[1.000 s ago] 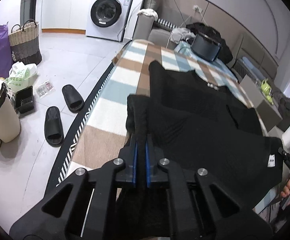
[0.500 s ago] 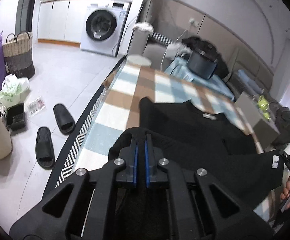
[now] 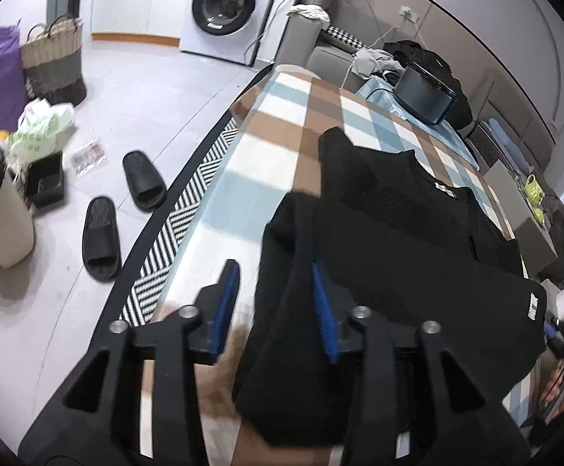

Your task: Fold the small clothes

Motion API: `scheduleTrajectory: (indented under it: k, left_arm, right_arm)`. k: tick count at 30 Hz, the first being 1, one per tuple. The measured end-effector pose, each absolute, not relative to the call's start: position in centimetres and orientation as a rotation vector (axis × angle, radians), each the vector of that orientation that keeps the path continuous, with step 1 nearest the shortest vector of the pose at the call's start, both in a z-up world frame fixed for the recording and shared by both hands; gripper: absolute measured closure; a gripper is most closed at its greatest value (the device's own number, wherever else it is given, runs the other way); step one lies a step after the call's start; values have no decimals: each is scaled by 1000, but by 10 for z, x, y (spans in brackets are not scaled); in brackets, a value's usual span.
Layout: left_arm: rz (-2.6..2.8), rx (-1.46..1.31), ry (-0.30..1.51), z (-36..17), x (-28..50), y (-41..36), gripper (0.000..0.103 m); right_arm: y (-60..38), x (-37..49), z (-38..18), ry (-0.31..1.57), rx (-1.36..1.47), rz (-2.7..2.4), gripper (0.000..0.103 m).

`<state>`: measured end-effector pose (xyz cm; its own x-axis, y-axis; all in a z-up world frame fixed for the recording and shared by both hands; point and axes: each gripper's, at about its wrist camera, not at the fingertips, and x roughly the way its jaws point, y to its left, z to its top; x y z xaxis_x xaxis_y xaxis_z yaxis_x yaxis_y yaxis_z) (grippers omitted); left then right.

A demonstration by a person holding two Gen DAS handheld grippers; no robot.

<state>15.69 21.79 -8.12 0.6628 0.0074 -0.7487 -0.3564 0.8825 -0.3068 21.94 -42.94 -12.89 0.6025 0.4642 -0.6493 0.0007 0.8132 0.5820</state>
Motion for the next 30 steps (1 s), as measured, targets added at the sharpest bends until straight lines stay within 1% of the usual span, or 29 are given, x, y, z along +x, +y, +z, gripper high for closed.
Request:
scheduleTrajectory:
  k: [5, 10, 16, 21, 24, 30]
  left_arm:
    - [210, -490, 849, -88, 128, 214, 61]
    - [193, -487, 864, -88, 110, 204, 61]
    - [179, -496, 855, -85, 97, 197, 61]
    - [164, -490, 865, -83, 92, 192, 61]
    - [150, -477, 877, -81, 92, 189, 57]
    - [121, -433, 850, -74, 86, 178, 56]
  right_arm:
    - [-439, 181, -142, 912, 666, 335, 57]
    - [-434, 168, -145, 915, 731, 405, 57]
    - [-425, 169, -131, 826, 781, 474, 57]
    - [-415, 174, -134, 865, 747, 420, 57]
    - [-415, 176, -135, 861, 752, 404, 57]
    - [-412, 178, -134, 871, 739, 409, 57]
